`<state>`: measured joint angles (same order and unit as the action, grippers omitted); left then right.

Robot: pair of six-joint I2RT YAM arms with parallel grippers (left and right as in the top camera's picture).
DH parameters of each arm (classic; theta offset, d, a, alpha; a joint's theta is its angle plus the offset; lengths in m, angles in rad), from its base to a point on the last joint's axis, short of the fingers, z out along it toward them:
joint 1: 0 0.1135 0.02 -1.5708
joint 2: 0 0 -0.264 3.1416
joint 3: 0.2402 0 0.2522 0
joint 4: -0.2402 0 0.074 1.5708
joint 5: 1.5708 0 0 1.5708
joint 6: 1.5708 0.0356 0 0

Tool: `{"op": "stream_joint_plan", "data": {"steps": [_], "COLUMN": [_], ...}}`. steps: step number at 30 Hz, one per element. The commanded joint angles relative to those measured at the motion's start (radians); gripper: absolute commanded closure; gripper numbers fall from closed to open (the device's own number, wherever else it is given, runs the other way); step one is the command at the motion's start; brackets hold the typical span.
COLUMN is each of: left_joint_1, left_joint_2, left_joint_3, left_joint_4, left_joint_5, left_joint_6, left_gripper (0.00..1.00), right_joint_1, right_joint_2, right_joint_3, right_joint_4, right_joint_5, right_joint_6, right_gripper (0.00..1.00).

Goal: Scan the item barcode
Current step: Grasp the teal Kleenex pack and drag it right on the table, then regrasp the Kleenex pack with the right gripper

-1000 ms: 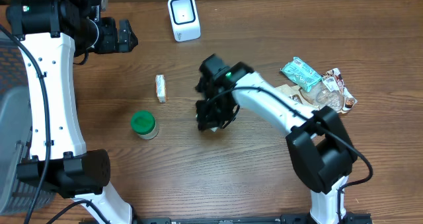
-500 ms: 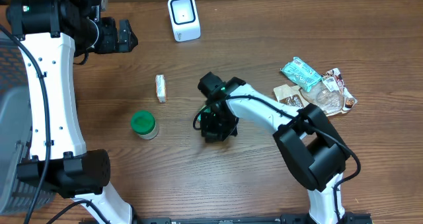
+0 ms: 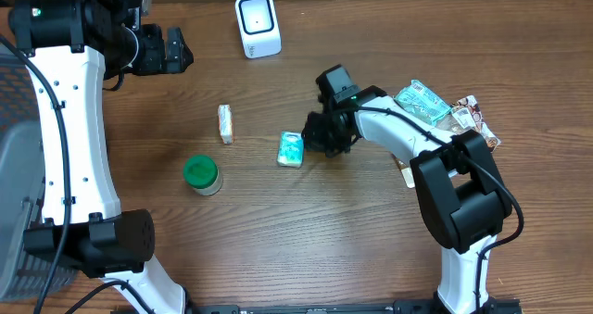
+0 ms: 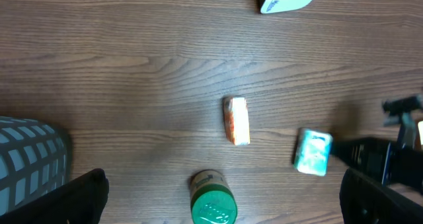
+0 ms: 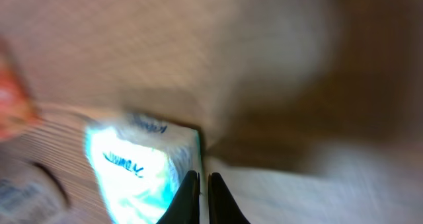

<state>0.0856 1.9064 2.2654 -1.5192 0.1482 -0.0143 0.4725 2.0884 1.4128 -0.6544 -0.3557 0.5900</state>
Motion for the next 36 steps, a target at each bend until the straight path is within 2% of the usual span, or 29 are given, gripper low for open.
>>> {"op": "stream_joint_plan", "data": {"steps": [1,5,11,13,17,21,27,36], "left_joint_1": [-0.001,-0.001,-0.001,-0.001,-0.001,-0.001,-0.001,-0.001], "left_joint_2": [-0.022,-0.022,-0.022,-0.022,-0.022,-0.022,-0.022,-0.022], "left_joint_3": [0.012,0.012,0.012,0.012,0.012,0.012,0.013,0.012], "left_joint_4": [0.002,0.002,0.002,0.002,0.002,0.002,0.002,0.002], "left_joint_5": [-0.002,-0.002,-0.002,-0.002,-0.002,-0.002,-0.002,-0.002], "left_joint_6": [0.026,0.026,0.026,0.026,0.026,0.026,0.026,0.026], "left_gripper": [0.0,0.01,0.01,0.01,0.0,0.0,0.01,0.0], "right_joint_1": [0.01,0.015,-0.04,-0.063,-0.096,-0.106,-0.081,-0.033], "right_joint_2": [-0.001,-0.001,-0.003,-0.004,-0.007,-0.007,-0.002,0.001], "right_joint_3": [0.002,0.002,0.025,0.061,0.136,0.168,0.157,0.129], "right_joint_4": [0.094,0.129,0.073,0.019,-0.093,-0.191,-0.263,-0.242], "right_joint_5": [-0.07,-0.051,-0.065,-0.105,-0.159,-0.174,-0.164,-0.132], "right_joint_6": [-0.06,-0.06,-0.116,-0.179,-0.264,-0.285,-0.285,-0.28], "right_gripper": [0.96,0.96,0.95,0.89,0.67,0.59,0.57,0.57]}}
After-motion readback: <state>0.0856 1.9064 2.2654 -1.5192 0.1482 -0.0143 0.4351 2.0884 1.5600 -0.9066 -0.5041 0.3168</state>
